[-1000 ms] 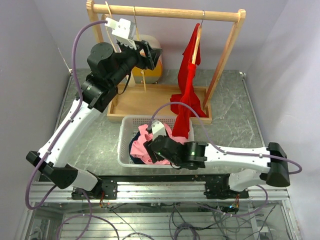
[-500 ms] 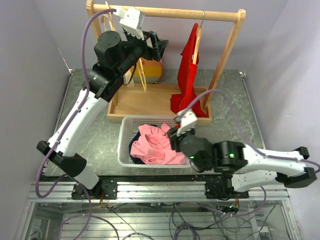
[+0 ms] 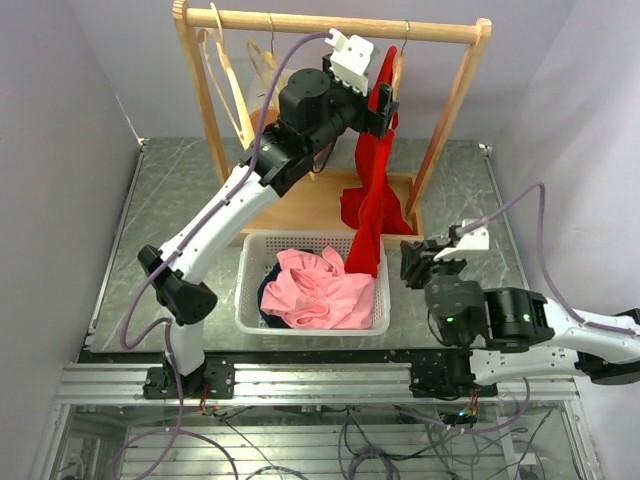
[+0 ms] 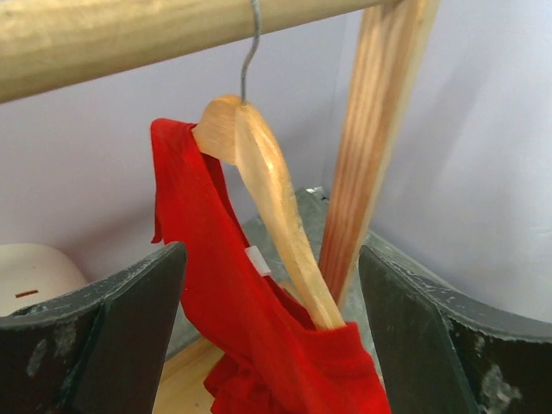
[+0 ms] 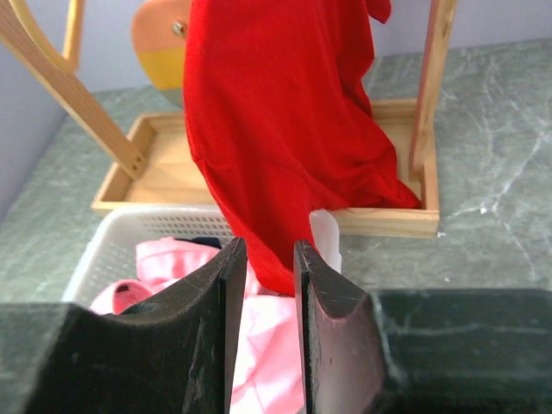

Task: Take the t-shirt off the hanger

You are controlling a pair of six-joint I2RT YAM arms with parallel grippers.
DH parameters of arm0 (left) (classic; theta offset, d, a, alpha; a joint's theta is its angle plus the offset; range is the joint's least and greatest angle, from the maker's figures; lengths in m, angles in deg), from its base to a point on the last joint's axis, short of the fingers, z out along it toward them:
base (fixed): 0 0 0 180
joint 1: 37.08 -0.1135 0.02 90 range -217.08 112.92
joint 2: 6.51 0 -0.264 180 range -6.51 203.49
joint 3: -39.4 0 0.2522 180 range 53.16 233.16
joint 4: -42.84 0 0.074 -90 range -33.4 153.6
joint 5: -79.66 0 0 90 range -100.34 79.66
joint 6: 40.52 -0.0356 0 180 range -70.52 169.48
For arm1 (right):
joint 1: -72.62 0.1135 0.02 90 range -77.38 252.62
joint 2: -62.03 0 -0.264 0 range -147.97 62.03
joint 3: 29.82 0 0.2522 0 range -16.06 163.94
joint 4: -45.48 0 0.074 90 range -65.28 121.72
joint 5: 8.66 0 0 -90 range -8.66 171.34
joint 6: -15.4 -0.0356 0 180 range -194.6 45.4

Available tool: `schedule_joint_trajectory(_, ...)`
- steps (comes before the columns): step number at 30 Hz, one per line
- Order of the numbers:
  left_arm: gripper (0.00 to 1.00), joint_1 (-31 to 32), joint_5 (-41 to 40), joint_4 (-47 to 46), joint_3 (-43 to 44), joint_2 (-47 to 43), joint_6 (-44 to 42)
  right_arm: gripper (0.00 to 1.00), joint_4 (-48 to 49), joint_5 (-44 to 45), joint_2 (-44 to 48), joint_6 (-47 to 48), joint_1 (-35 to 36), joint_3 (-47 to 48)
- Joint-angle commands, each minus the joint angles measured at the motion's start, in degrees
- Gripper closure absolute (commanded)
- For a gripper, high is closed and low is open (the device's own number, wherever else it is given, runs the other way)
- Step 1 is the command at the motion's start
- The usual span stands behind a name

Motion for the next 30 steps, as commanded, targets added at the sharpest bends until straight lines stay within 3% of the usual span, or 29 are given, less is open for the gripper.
schedule_joint_trajectory(1,0.09,0.46,-8.69,-4.84,3.70,3.56,-0.67,0.71,-14.25,3.03,-3.35,-14.30,0.22,1.75)
schedule_joint_trajectory(6,0.07,0.99,-9.06,-5.53,6.58,7.30,0.41,0.70,-18.82,2.74,-5.07,-20.27,0.22,1.33)
schedule_joint_trajectory(15,0.10,2.36,-10.46,-8.62,8.29,10.48,0.80,0.70,-14.09,0.70,-1.67,-17.61,0.22,-2.21)
schedule_joint_trajectory(18,0.20,2.57,-11.46,-9.45,7.86,11.31,0.44,0.70,-12.31,-0.26,-0.75,-16.93,0.21,-3.26)
schedule_joint_trajectory(22,0.45,2.55,-12.21,-10.82,6.77,11.98,0.39,0.69,-9.96,-1.10,-0.89,-15.26,0.18,-4.15)
schedule_joint_trajectory(30,0.49,2.56,-14.26,-11.30,5.92,12.53,-1.08,0.69,-8.53,-1.33,-2.78,-13.81,0.20,-3.65)
